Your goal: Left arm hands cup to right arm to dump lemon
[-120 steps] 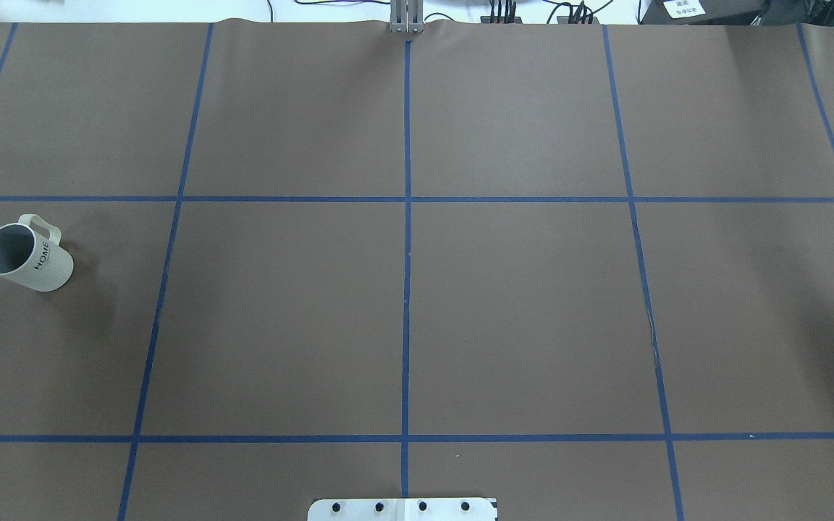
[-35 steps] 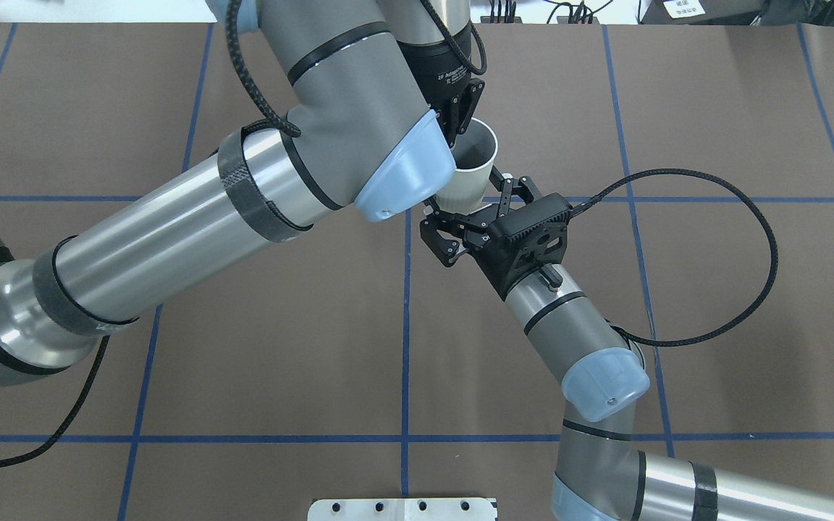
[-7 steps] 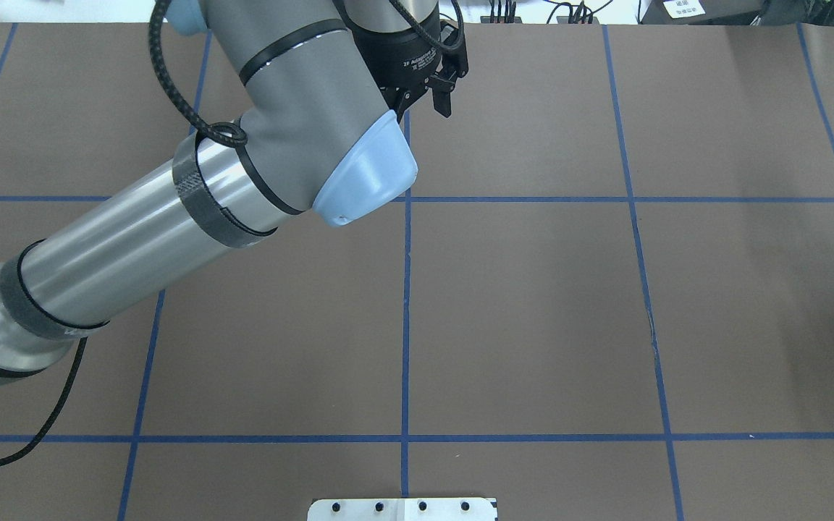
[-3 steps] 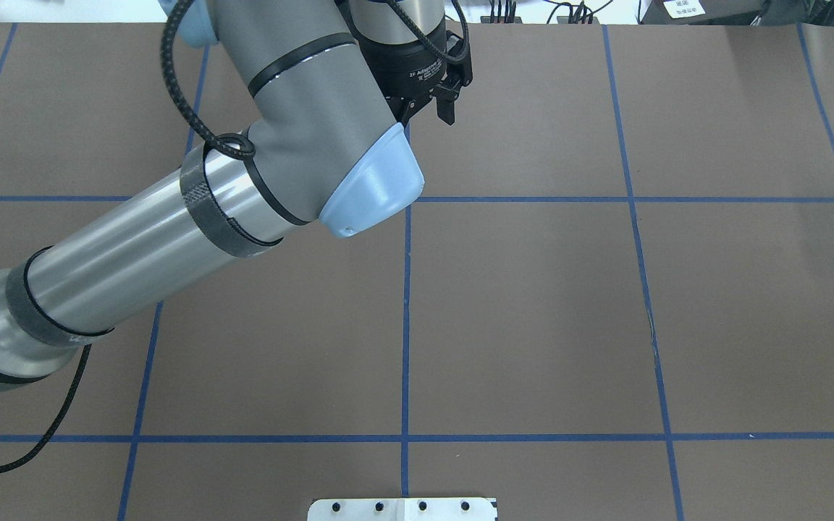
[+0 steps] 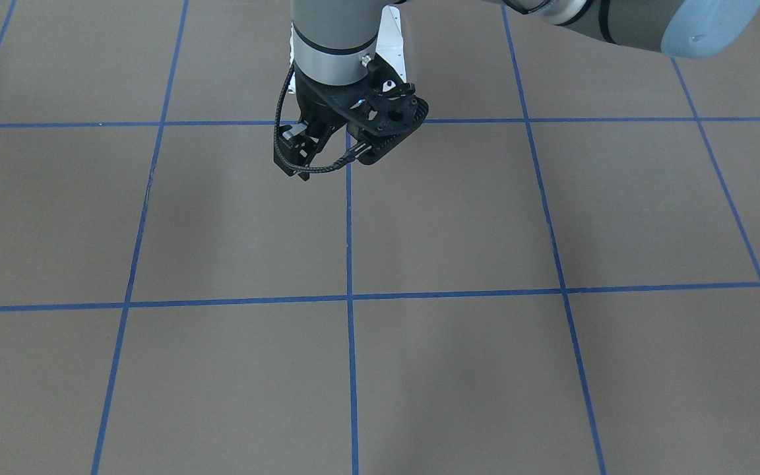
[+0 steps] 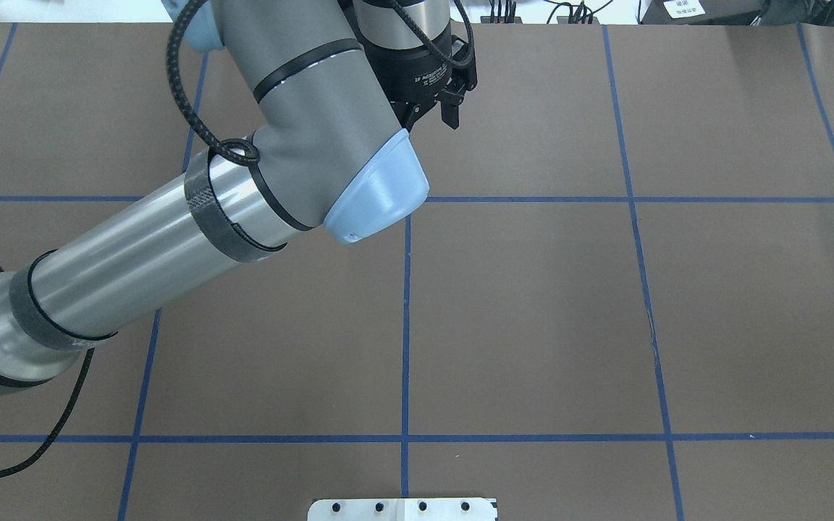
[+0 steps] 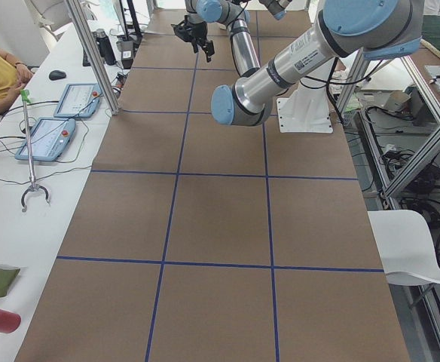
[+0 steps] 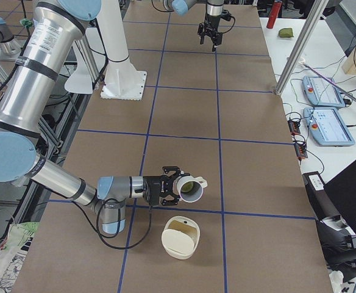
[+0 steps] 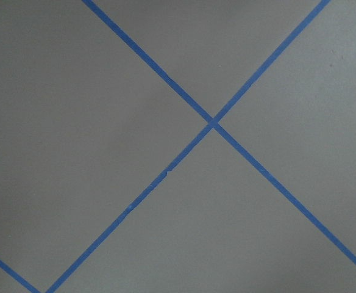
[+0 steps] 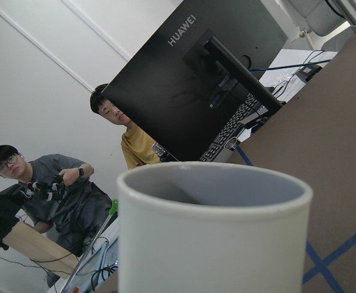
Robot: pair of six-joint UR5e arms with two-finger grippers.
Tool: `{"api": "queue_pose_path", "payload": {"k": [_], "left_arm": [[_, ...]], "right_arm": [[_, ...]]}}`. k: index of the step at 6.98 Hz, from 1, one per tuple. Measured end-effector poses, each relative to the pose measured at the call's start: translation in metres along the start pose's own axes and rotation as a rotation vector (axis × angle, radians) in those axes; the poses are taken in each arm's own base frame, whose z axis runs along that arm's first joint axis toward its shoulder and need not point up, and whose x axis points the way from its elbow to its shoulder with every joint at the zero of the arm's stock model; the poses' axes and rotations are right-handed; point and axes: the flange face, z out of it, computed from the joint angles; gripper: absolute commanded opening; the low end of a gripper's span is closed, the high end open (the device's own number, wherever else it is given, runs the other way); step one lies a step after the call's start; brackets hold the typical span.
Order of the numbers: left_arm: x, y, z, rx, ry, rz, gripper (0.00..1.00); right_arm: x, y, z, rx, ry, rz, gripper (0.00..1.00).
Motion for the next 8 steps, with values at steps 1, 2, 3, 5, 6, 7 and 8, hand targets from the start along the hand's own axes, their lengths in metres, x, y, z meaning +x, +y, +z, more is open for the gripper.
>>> {"api": "queue_pose_path", "payload": {"k": [1, 2, 3, 5, 6, 7, 8], "left_arm": [[0.001, 0.001, -0.002, 0.005, 0.004, 0.002, 1.00], [0.002, 0.002, -0.003, 0.007, 0.007, 0.004, 1.00], [0.002, 0.002, -0.004, 0.010, 0.009, 0.006, 1.00], [0.003, 0.004, -0.008, 0.023, 0.018, 0.011, 1.00], [0.005, 0.007, -0.013, 0.025, 0.026, 0.017, 1.00], [0.006, 0.009, -0.018, 0.030, 0.035, 0.022, 1.00], [0.008, 0.010, -0.022, 0.040, 0.043, 0.031, 1.00]], "right_arm": [[0.004, -0.011, -0.004, -0.006, 0.012, 0.068, 0.18], [0.005, -0.020, -0.009, -0.007, 0.018, 0.167, 0.19], [0.005, -0.024, -0.010, -0.003, 0.018, 0.268, 0.19], [0.004, -0.026, -0.007, 0.001, 0.011, 0.434, 0.20], [0.004, -0.027, -0.006, 0.005, 0.009, 0.510, 0.20], [0.006, -0.029, -0.007, 0.013, 0.010, 0.588, 0.21], [0.008, -0.032, -0.010, 0.022, 0.008, 0.664, 0.23]]}}
